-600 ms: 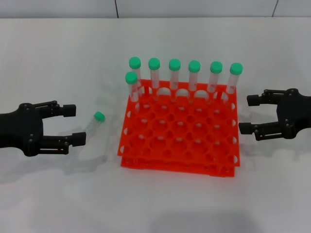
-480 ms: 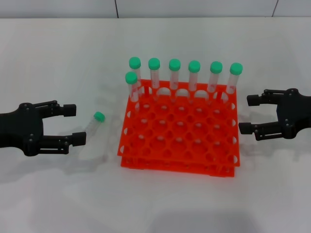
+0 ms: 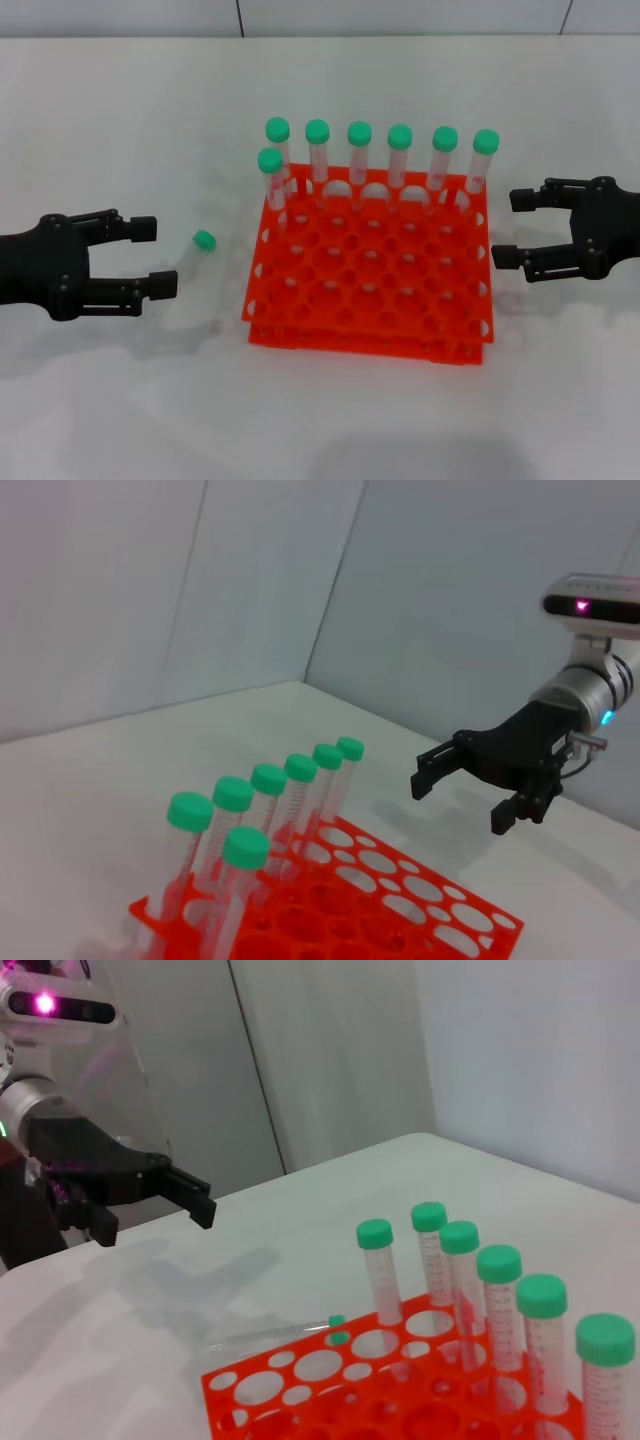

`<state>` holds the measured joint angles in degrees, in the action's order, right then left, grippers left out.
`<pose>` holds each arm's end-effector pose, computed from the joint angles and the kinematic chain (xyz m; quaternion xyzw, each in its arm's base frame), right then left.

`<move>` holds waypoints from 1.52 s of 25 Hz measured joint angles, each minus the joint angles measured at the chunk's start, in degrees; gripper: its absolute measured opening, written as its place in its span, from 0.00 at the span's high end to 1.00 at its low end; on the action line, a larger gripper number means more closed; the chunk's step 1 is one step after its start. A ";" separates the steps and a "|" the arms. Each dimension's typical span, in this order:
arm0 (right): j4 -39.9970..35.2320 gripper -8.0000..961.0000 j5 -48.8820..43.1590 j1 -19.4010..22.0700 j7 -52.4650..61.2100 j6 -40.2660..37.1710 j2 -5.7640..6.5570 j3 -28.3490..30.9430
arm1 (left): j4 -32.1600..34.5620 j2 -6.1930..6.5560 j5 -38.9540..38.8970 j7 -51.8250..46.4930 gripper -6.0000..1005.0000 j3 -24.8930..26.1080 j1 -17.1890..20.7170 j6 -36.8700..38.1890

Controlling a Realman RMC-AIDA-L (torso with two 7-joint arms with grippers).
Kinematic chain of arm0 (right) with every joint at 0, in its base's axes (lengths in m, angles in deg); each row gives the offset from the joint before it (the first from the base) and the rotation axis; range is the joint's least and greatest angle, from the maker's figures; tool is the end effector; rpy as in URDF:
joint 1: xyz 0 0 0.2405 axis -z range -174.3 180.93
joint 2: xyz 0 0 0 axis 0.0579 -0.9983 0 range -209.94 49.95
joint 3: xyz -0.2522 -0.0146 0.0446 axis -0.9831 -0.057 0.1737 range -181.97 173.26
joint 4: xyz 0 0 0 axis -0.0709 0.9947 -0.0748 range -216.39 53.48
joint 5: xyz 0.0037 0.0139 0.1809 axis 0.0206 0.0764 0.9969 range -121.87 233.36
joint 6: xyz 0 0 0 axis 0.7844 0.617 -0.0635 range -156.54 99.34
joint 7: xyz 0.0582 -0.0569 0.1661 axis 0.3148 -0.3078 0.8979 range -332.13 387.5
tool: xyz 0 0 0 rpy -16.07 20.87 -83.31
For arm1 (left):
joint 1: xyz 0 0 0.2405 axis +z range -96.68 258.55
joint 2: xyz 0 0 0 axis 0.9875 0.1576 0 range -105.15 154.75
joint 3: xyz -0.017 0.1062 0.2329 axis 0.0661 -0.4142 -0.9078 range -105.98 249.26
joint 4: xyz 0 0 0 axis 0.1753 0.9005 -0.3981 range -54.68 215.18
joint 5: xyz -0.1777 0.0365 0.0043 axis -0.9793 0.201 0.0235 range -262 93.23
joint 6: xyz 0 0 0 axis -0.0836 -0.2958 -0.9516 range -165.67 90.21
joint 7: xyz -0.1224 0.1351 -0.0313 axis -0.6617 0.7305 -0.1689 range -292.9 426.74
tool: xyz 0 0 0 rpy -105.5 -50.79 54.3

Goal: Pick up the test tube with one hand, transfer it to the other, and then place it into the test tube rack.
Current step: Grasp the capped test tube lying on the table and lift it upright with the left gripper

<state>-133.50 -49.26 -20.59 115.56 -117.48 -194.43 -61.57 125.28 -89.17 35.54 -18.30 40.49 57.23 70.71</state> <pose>0.2278 0.3139 -0.0077 -0.9589 0.1738 0.1886 0.1212 -0.2604 0.2706 0.0236 -0.9340 -0.2508 -0.2412 0.0815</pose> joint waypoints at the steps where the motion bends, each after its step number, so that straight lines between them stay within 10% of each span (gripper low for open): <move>1: 0.00 0.11 0.00 0.00 0.00 0.00 0.00 0.00 | 0.00 0.00 0.00 0.00 0.12 0.00 0.00 0.00; 10: -0.25 0.11 0.23 -0.09 0.01 0.57 -0.62 0.01 | 0.76 4.99 7.59 -11.77 0.12 0.20 -2.50 -2.32; 38: 0.11 0.11 3.41 -0.70 0.02 0.06 -0.88 -0.29 | -0.05 3.69 25.10 -25.40 0.13 -0.70 -11.10 -11.14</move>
<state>-133.39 -45.84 -21.30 115.58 -117.42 -195.30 -61.87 125.23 -85.48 60.65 -43.69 39.80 46.12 59.58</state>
